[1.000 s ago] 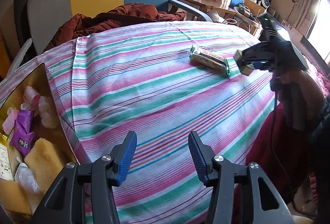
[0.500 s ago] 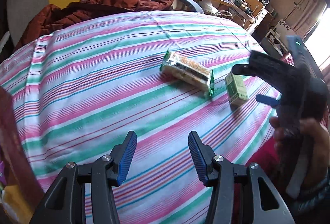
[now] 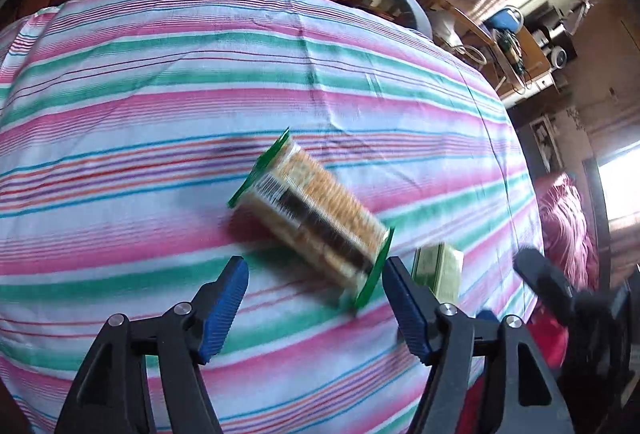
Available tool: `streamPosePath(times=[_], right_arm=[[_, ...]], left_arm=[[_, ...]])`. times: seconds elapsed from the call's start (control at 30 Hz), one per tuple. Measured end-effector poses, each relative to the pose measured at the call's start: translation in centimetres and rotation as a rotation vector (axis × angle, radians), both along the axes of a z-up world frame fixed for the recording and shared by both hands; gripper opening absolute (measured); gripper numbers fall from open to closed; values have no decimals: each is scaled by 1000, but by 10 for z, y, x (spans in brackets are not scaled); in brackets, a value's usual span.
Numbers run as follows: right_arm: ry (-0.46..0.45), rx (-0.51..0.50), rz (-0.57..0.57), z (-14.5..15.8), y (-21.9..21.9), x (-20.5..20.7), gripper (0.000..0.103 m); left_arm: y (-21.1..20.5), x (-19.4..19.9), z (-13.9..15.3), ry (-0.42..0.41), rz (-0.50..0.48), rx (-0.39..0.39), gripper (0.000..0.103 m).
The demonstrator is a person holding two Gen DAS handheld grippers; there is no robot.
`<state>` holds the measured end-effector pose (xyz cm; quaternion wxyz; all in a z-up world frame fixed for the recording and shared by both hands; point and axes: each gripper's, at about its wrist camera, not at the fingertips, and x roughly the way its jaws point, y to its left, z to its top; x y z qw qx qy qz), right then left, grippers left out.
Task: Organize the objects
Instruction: 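Grasp the green-wrapped cracker bar with the left tool while the right tool holds the box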
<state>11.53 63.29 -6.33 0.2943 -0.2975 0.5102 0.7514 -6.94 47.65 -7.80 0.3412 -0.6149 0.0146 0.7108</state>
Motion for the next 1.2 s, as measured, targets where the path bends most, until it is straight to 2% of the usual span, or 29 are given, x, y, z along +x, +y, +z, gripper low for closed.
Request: streamPosePath(times=[0.13,0.23,0.33,0.4,0.5,0.57,0.6,0.8,0.97,1.07,1.2], right_arm=[[25,46,-15,8,0,3,103],[40,20,0,5,1,1,103],[45,3,5,2,3,-3,103],[47,-1,6,1,3,-2,103],[45,-17,15,-2,3,-4,103],[37,-20,25,-3,2,-6,103],[33,-20,32,-4,2,-6,103],[-12,-28,113,-10,-7,-20,103],[-71,15,229,-11,-22,-40,103],[-87,102,280,-1,-34,-48,103],[-45,319,280,30,-50,-46,103]], left_arm=[[25,-14,-13,-1,44,-51,75],[39,-17,-17,28,60,-79,78],[52,-16,-18,67,23,-112,78],[56,-9,-20,127,-46,-131,77],[49,0,-18,202,-122,-143,62],[38,3,-17,225,-168,-136,47],[33,3,-17,228,-185,-134,45],[-32,11,-14,273,-205,-134,44],[-89,28,-14,337,-180,-104,45],[-120,39,-13,371,-152,-61,46],[-126,48,-14,425,-166,-29,46]])
